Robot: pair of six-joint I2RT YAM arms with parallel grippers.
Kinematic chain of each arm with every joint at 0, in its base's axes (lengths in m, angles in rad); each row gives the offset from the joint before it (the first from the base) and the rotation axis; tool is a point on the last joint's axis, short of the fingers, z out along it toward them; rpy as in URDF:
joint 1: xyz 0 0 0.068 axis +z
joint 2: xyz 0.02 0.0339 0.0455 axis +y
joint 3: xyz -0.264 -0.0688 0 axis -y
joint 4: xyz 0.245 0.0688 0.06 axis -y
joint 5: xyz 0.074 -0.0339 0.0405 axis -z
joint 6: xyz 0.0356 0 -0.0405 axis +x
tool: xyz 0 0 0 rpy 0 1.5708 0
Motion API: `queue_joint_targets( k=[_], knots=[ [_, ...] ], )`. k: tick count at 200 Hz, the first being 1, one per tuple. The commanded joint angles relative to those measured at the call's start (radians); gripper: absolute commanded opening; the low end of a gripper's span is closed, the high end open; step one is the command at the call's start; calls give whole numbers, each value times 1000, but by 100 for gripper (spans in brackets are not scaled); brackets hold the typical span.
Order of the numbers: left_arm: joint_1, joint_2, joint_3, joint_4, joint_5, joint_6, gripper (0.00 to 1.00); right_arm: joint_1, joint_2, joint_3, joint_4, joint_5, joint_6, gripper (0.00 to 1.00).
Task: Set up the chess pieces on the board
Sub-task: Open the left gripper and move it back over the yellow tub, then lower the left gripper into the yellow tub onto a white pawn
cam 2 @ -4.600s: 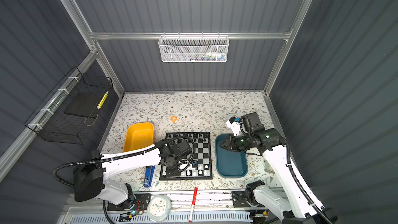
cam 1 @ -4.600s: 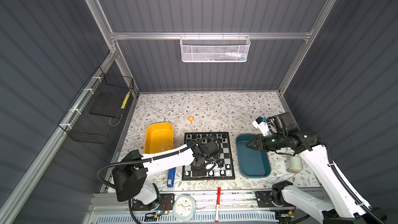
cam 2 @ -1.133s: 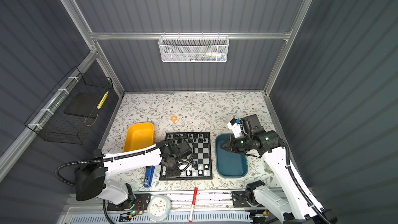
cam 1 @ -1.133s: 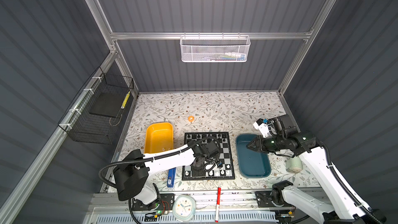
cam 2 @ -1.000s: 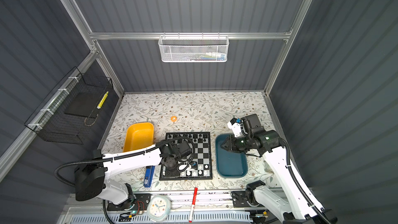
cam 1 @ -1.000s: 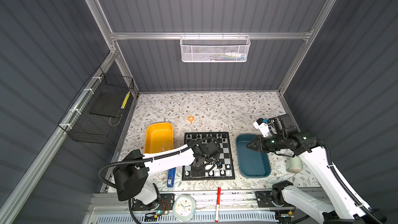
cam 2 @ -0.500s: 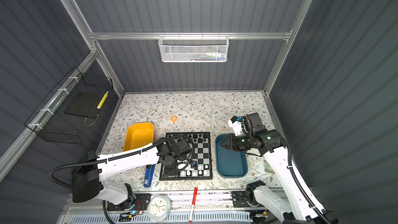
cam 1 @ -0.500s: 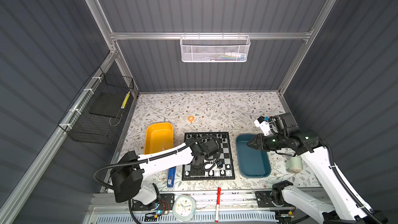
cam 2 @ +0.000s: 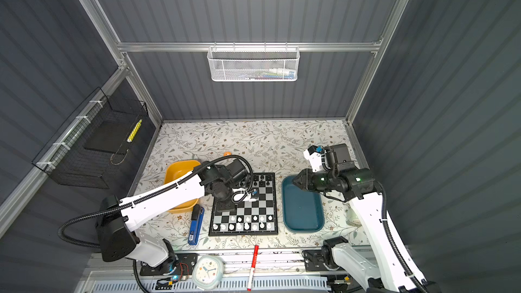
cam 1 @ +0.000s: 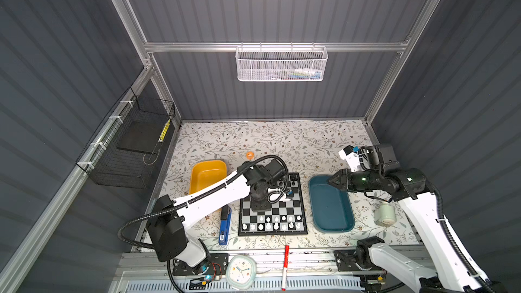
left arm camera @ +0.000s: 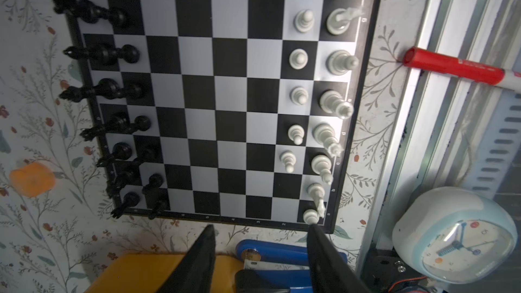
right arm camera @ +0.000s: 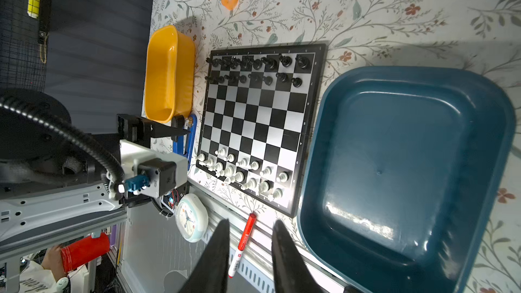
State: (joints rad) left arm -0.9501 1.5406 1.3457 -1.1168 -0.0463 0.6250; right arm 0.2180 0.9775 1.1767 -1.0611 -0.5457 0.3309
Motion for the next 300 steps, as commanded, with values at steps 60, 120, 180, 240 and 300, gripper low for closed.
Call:
queue_joint_targets(
  k=[60, 120, 180, 240, 300],
  knots=[
    [255, 28, 197, -104, 31, -31, 61, -18, 105, 68, 72, -54, -7, 29],
    [530, -38, 130, -97, 61, -50, 62, -19, 252, 155, 103, -55, -6, 28],
    [774, -43, -71, -34, 83, -35, 62, -17, 315, 160, 160, -45, 39, 27],
    [938, -2, -175, 39, 100, -37, 62, 0, 348, 211, 115, -125, 34, 27],
    [953, 1, -270, 130, 85, 12, 57, 170, 442, 281, 135, -128, 100, 27]
  ],
)
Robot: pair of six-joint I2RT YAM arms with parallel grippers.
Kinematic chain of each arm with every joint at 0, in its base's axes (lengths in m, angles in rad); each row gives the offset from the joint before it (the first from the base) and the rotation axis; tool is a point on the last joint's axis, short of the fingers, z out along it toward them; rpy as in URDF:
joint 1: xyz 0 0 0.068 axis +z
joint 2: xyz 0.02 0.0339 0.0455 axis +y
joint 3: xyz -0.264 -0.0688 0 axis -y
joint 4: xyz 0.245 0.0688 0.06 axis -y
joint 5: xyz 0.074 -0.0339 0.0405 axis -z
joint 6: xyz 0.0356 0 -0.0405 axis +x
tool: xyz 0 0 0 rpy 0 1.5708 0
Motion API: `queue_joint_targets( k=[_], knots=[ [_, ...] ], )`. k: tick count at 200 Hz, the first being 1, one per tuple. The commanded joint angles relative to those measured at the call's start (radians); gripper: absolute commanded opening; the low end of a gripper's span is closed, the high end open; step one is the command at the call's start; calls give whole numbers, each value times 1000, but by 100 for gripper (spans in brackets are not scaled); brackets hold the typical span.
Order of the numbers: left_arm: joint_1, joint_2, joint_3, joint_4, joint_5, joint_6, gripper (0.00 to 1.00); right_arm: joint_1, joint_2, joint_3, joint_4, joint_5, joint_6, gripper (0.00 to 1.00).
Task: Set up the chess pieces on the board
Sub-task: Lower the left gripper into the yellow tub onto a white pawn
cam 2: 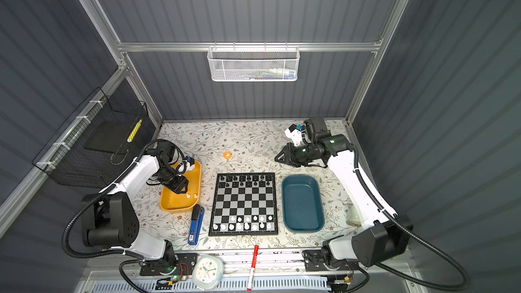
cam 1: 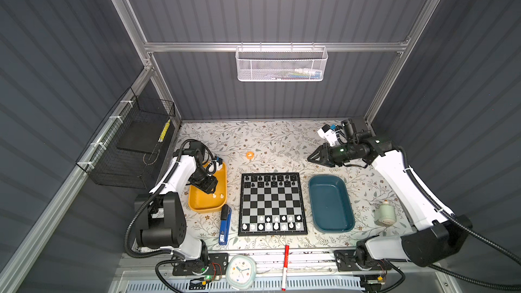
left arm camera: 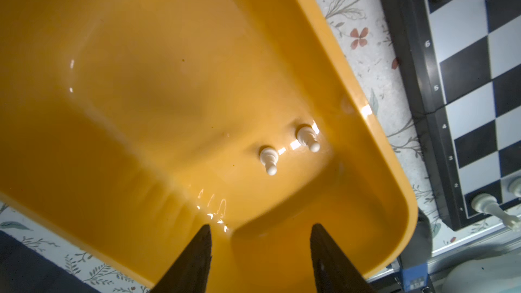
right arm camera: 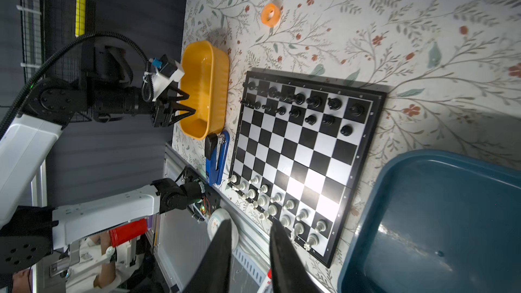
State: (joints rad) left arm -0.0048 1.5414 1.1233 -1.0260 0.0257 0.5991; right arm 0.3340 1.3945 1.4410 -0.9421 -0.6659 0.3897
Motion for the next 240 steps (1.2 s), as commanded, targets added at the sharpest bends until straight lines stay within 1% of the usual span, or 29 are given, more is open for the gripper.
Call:
queue_joint_targets(
  k=[1, 33, 54, 79, 118, 154, 196, 240],
  knots=[
    [8, 0, -49, 41, 13, 38, 57, 56, 26, 15, 18, -6, 44, 27],
    [8, -4, -99, 74, 1, 65, 53, 88, 34, -20, 122, 9, 112, 27],
    [8, 2, -108, 99, 3, 60, 51, 95, 49, -7, 113, 21, 110, 27],
    [7, 26, -98, 106, 31, 49, 49, 95, 61, 8, 94, 23, 99, 27],
    [8, 66, -83, 143, 23, 29, 46, 97, 71, 18, 85, 26, 95, 27],
    [7, 77, -71, 150, 43, 18, 43, 96, 80, 28, 77, 26, 89, 27],
    [8, 71, -86, 146, 56, 43, 40, 97, 85, 30, 71, 27, 83, 27],
    [6, 62, -104, 145, 56, 74, 39, 96, 89, 29, 68, 27, 81, 27]
  ],
)
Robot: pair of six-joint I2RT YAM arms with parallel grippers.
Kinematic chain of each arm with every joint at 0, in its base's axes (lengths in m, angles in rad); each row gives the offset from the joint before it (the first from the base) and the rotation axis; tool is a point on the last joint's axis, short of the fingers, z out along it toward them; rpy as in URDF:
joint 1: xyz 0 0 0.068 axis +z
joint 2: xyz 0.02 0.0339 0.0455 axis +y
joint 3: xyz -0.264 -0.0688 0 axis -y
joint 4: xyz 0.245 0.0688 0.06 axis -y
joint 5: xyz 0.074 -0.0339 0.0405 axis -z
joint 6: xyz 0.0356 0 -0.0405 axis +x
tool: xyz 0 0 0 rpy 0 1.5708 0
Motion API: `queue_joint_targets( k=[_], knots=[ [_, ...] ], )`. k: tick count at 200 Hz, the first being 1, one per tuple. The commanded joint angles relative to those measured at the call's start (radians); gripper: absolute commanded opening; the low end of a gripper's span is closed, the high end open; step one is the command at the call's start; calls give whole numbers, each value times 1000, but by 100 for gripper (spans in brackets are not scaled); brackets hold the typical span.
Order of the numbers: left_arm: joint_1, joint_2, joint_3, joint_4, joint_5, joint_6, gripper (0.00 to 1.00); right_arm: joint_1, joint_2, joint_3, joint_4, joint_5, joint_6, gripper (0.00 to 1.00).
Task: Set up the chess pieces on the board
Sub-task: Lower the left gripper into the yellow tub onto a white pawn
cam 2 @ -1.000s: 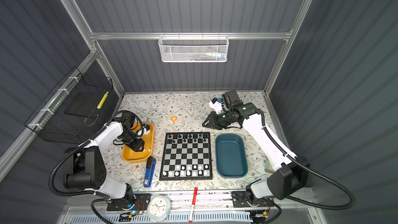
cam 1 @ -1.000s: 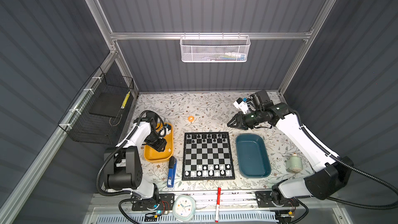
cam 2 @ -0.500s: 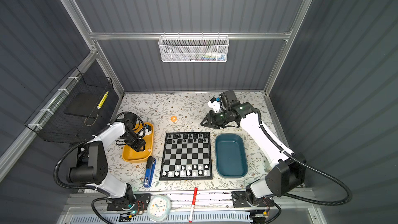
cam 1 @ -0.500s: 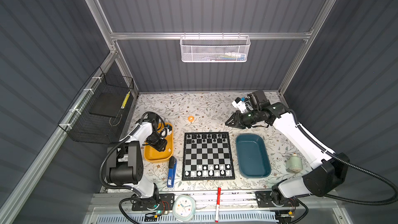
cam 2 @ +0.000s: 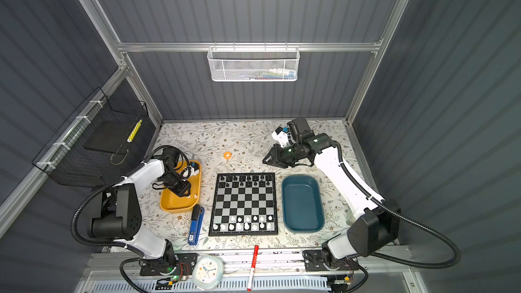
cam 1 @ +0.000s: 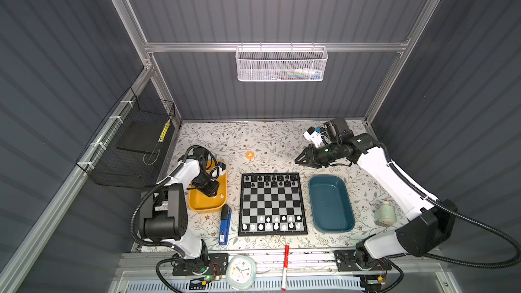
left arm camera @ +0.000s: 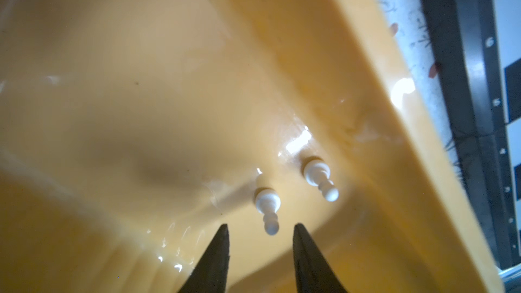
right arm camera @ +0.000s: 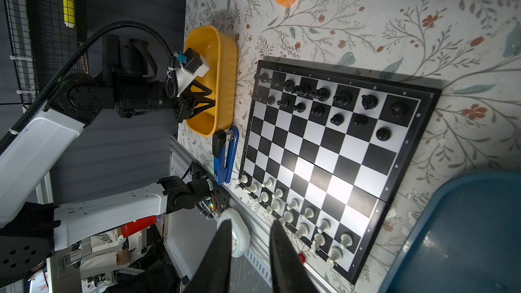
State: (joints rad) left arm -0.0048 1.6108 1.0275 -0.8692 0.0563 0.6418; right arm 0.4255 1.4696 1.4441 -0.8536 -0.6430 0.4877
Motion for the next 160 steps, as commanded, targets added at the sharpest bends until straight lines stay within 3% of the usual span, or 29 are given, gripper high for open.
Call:
queue_joint_targets(
  k=[1, 160],
  knots=[
    [6, -8, -8, -11, 25, 31, 39, 5, 14, 26, -20, 4, -17, 27],
    [-21, 43, -13, 19, 17, 45, 35, 5, 4, 22, -41, 25, -26, 27]
  ],
)
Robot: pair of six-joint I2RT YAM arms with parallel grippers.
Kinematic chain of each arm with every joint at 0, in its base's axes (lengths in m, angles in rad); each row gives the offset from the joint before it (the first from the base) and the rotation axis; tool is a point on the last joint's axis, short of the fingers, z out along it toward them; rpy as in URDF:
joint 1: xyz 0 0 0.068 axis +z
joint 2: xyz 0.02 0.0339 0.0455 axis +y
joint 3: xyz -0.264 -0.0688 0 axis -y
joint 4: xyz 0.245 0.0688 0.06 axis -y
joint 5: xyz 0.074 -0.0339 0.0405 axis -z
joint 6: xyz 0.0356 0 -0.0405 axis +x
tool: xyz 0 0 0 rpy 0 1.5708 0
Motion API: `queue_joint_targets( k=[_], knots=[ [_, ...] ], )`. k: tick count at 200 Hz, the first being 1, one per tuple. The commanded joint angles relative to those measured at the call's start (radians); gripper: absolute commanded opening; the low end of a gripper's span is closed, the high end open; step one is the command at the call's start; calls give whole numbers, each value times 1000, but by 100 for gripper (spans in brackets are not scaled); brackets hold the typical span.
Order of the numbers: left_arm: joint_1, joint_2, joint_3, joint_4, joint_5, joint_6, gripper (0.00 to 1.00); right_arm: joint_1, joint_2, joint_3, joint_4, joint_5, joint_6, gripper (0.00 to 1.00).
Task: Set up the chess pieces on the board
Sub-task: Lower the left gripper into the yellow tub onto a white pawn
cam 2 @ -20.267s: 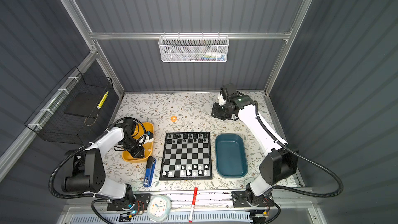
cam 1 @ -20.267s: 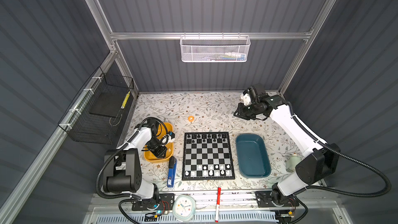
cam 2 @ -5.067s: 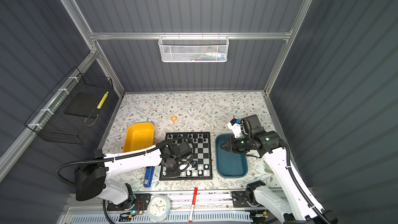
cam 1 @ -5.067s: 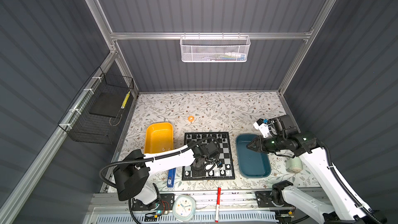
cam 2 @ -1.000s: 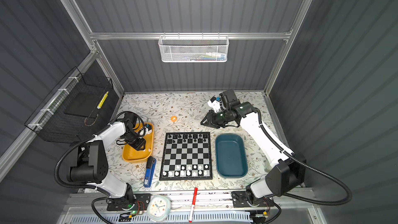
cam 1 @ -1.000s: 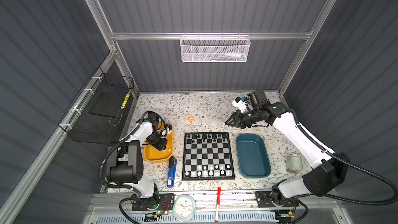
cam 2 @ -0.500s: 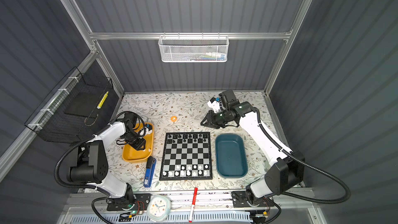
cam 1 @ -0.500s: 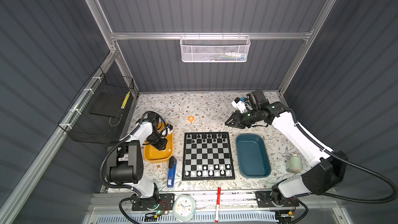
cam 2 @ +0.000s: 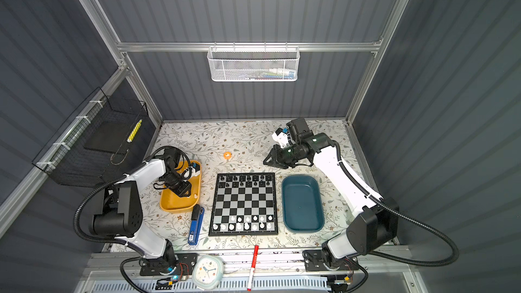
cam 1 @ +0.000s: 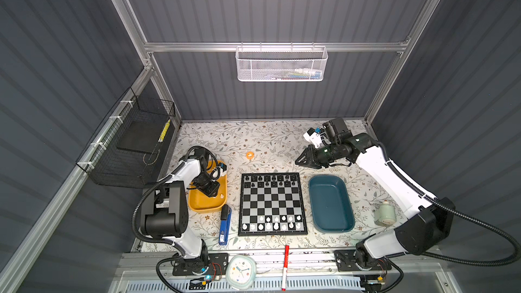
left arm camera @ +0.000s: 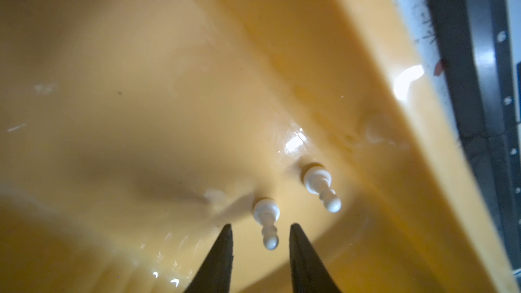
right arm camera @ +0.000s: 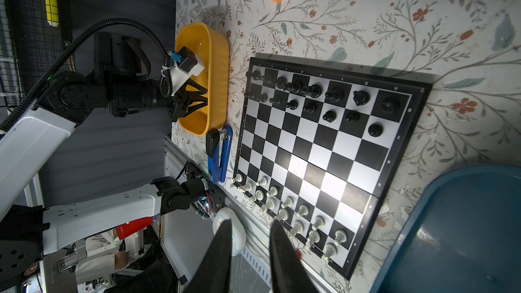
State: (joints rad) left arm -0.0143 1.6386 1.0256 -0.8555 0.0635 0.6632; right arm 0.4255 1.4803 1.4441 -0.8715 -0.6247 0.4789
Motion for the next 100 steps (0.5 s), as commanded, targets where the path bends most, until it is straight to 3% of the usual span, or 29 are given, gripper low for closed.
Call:
queue_joint_targets(
  k=[1, 100],
  knots=[
    [-11, 15, -11, 5, 9, 24, 35, 6, -7, 22, -24, 6, -17, 27],
    [-35, 7, -27, 6, -17, 22, 31, 5, -10, 11, -16, 6, -19, 27]
  ],
)
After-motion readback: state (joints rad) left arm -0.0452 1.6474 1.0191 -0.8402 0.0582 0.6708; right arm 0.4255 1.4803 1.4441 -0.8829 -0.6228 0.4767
